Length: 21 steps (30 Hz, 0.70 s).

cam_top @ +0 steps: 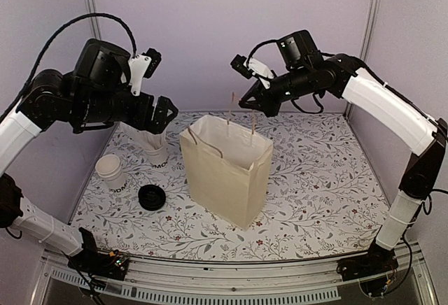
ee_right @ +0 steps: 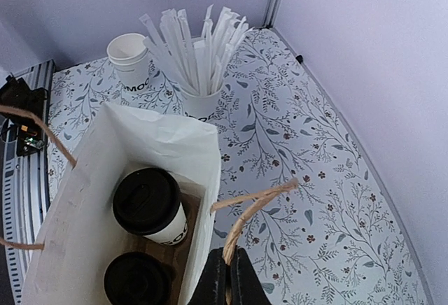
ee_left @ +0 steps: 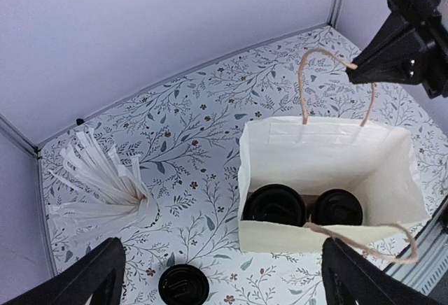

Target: Pack the takeout coffee

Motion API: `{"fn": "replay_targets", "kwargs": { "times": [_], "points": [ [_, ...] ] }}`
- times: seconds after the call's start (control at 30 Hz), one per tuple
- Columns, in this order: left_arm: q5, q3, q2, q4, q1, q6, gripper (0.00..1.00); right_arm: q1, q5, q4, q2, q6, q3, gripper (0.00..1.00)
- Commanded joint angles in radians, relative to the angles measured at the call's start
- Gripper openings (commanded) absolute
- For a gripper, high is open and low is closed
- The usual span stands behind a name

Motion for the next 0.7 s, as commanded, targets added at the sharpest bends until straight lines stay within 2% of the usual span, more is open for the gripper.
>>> {"fn": "replay_targets", "kwargs": {
  "times": [0.0,0.23,0.53,0.67],
  "points": [
    [-0.030,-0.059,-0.039,0.094,-0.008,0.066,1.00,-0.042,0.059,0.014,0.030,-0.024,0.081,0.02],
    [-0.040,-0.121,-0.061,0.161,-0.001,0.130,1.00,-0.043,0.056,0.036,0.056,-0.071,0.103,0.00],
    [-0.044,-0.152,-0.073,0.188,0.013,0.161,1.00,-0.034,-0.205,-0.052,0.017,-0.134,0.068,0.01],
    [-0.040,-0.164,-0.073,0.199,0.026,0.170,1.00,0.004,-0.242,-0.076,-0.032,-0.183,0.011,0.03]
  ]
}}
